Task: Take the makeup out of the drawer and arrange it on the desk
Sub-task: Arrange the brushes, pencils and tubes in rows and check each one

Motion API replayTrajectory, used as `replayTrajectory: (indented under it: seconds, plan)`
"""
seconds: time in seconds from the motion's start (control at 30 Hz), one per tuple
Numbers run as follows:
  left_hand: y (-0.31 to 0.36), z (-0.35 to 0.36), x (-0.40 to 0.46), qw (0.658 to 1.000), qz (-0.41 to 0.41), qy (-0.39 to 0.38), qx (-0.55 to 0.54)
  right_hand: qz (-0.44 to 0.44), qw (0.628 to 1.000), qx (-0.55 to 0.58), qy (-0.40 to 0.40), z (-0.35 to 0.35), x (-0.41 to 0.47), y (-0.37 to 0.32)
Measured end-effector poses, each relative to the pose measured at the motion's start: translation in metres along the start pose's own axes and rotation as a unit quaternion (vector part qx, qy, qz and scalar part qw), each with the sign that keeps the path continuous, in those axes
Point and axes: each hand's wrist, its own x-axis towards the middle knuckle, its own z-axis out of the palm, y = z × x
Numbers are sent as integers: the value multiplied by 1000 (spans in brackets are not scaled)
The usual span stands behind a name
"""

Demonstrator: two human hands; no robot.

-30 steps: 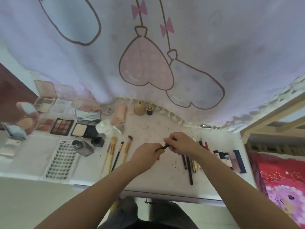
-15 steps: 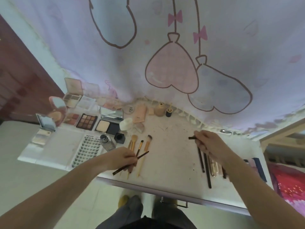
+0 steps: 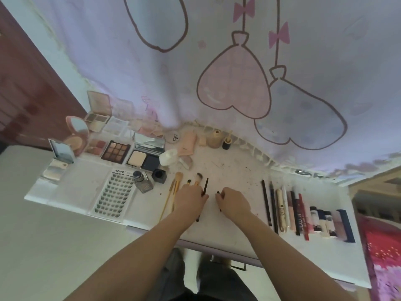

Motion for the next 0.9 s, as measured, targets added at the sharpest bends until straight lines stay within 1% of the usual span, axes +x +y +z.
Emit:
replayTrajectory:
  seconds: [0.07, 0.13, 0.27, 0.33, 0.4, 0.47, 0.57, 0.67, 0.73, 0.8, 0.9]
  plan:
    - [-5, 7, 5, 999, 8, 10, 35, -18, 999, -40, 9, 11, 4, -7]
    - [-10, 13, 8, 999, 21, 14, 48, -36, 997, -63, 19, 19, 7, -14]
    - [-17, 18, 11, 999, 21, 25, 33, -60, 991, -113, 25, 24, 11, -20]
    - [-21, 17, 12, 998, 26, 35, 38, -70, 991, -114, 15, 21, 10, -21]
    - [-21, 14, 13, 998, 27, 44, 34, -58, 995, -79, 15, 9, 9, -14]
    - [-16, 8, 14, 998, 35, 51, 34, -39, 997, -49, 38, -16, 13, 4]
    - [10, 2, 14, 994, 92, 56, 25, 17, 996, -45, 77, -61, 26, 46]
    - [53, 7, 12, 986, 160, 37, -2, 75, 993, -65, 69, -87, 38, 79]
    - [84, 17, 10, 984, 180, 10, -11, 78, 992, -88, 41, -88, 43, 86]
    - [110, 31, 10, 984, 178, -23, -7, 69, 992, -102, 28, -79, 45, 89]
    - [134, 49, 12, 986, 149, -73, -9, 71, 994, -87, 17, -70, 46, 89]
